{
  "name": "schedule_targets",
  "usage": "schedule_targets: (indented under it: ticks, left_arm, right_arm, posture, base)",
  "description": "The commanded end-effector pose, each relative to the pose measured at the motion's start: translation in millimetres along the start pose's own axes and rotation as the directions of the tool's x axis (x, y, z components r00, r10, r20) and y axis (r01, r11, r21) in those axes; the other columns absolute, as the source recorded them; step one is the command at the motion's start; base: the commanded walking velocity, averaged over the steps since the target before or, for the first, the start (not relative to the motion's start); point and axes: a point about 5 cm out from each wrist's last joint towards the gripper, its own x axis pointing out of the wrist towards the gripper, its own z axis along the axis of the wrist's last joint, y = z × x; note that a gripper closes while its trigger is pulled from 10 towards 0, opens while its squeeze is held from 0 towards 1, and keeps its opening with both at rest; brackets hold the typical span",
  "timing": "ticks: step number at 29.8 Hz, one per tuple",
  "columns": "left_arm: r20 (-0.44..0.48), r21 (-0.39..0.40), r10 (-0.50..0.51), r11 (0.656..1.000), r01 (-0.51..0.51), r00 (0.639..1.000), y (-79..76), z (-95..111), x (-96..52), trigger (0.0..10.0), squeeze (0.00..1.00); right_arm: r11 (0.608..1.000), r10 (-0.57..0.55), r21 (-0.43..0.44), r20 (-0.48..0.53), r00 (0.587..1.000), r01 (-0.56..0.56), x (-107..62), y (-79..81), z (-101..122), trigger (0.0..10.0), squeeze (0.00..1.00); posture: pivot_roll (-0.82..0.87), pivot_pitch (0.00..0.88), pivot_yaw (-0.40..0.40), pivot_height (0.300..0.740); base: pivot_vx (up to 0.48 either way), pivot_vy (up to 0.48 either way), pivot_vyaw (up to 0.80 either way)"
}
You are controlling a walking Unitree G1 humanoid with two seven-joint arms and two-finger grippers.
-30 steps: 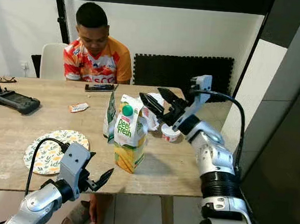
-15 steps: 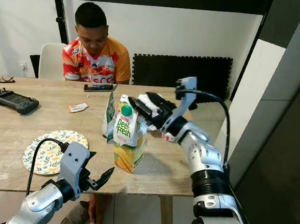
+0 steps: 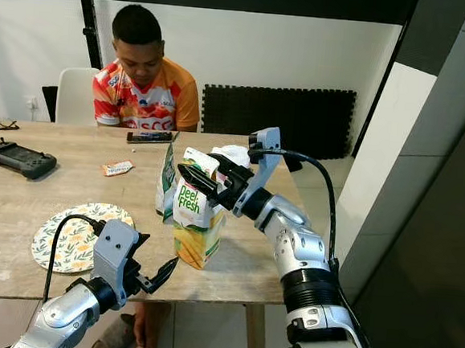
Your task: Restocking fridge
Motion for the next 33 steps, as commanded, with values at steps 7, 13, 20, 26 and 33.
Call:
schedule_targets:
  ticks: [7, 13, 20, 26, 33]
  left_arm:
    - [-0.005, -0.018, 0.015, 1.0, -0.015, 1.0, -0.9, -2.9, -3.4, 10.0, 0.0]
    - [-0.001, -0.02, 0.017, 1.0, -0.017, 1.0, -0.4, -1.1, -3.5, 10.0, 0.0]
    - [0.001, -0.024, 0.018, 1.0, -0.018, 1.0, -0.8, -0.5, -3.8, 10.0, 0.0]
    - [-0.005, -0.027, 0.014, 1.0, -0.014, 1.0, -2.0, -2.0, -4.7, 10.0, 0.0]
    - [0.012, -0.041, 0.019, 0.999, -0.018, 1.0, -0.7, 1.5, -3.2, 10.0, 0.0]
  right_arm:
    - [0.998, -0.049, -0.039, -0.073, 0.996, 0.046, 14.2, 0.6, -14.2, 10.0, 0.0]
    - [0.996, -0.079, -0.041, -0.058, 0.995, 0.076, 19.2, -0.7, -12.9, 10.0, 0.0]
    - [0.994, -0.104, -0.051, -0.051, 0.993, 0.101, 22.8, -2.5, -12.6, 10.0, 0.0]
    - [0.992, -0.119, -0.049, -0.041, 0.992, 0.117, 24.0, -4.0, -12.4, 10.0, 0.0]
    - [0.993, -0.112, -0.037, -0.046, 0.993, 0.11, 23.5, -4.6, -14.4, 8.2, 0.0]
  posture:
    - [-0.05, 0.031, -0.025, 0.74]
    - [-0.04, 0.038, -0.028, 0.74]
    - [-0.04, 0.041, -0.028, 0.74]
    - [-0.04, 0.045, -0.026, 0.74]
    - [-0.04, 0.045, -0.021, 0.74]
  base:
    - [0.0, 0.0, 0.0]
    - [0.0, 0.0, 0.0]
    - [0.0, 0.0, 0.0]
    - [0.0, 0.0, 0.0]
    - [0.0, 0.0, 0.0]
